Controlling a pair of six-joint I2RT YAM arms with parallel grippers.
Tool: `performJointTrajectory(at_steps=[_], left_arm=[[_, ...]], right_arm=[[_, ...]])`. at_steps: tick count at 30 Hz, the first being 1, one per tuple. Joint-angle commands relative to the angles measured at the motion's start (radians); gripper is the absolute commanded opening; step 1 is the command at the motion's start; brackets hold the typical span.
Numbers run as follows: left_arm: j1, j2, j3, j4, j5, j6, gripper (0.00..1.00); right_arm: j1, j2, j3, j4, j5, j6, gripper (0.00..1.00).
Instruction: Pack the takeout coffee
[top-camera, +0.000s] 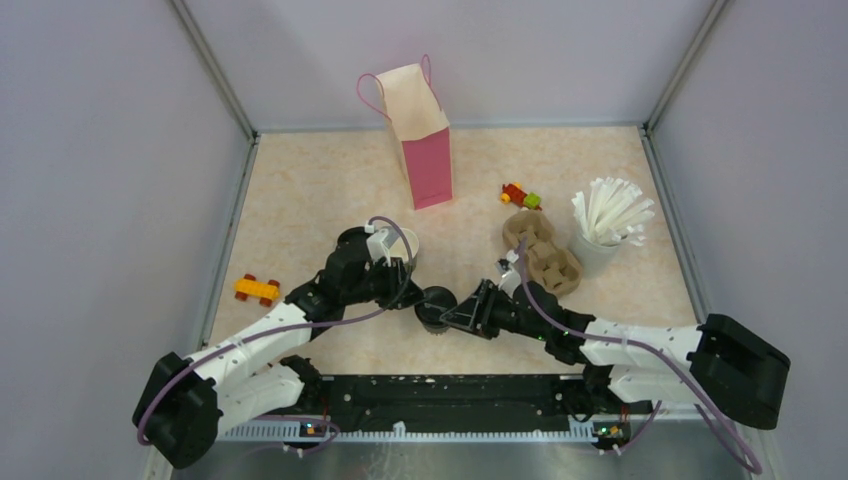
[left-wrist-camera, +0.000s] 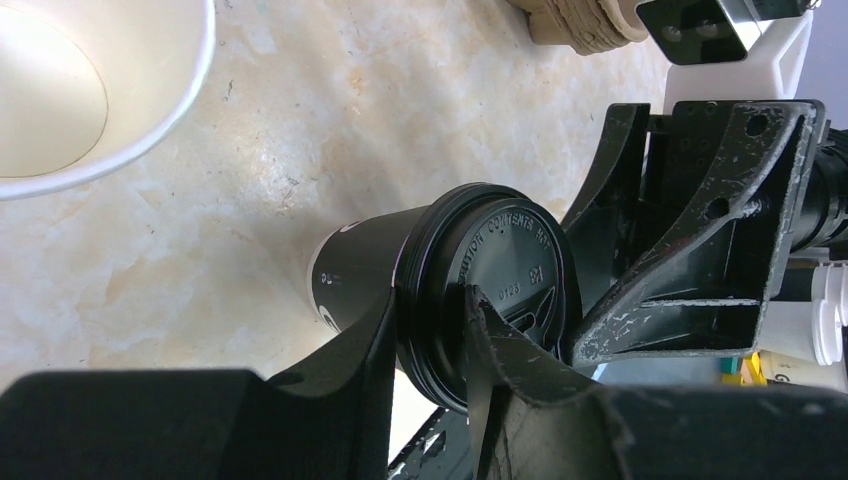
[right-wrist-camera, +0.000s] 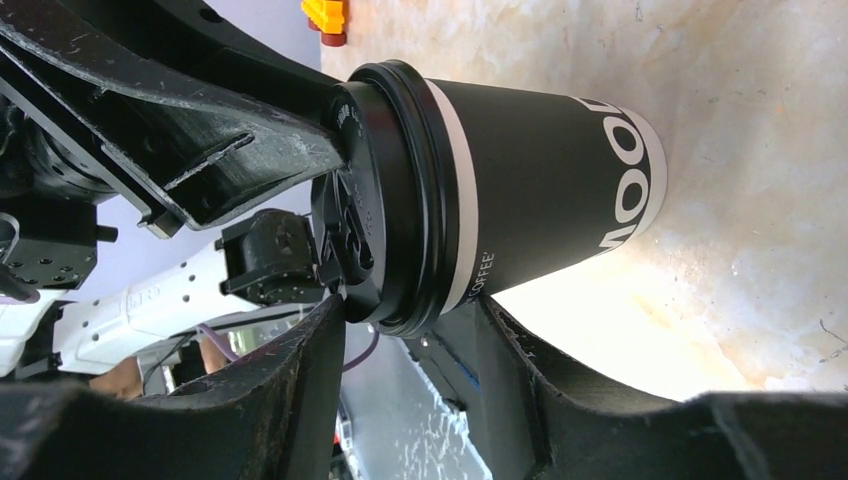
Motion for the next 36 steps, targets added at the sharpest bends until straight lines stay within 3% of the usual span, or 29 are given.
performJointTrajectory(at_steps=[1,16,25,31,36], left_arm=[[-0.009,0.037,-0.028,-0.16,-0.059,0.043,0.31],[-0.011,0.045,-0.046,-0.147,-0.065,0.035,0.3],[-0.012,0.042,-0.036,-0.15,-0.055,0.042,0.3],[-0.012,0.029,-0.014,-0.11,0.027,0.026,0.31],[-0.012,0.008,0.015,-0.048,0.095,-0.005,0.47]], right_arm=[[0.01,0.032,-0.047,0.067,0.025,0.005,0.45],[0.01,0.148,-0.167,0.119,0.121,0.012,0.32],[0.01,0.171,-0.125,0.171,0.062,-0.036,0.33],[0.01,-0.073,0.047,-0.236,0.137,-0.135,0.53],[0.009,-0.277,0.113,-0.489,0.239,-0.193,0.56]])
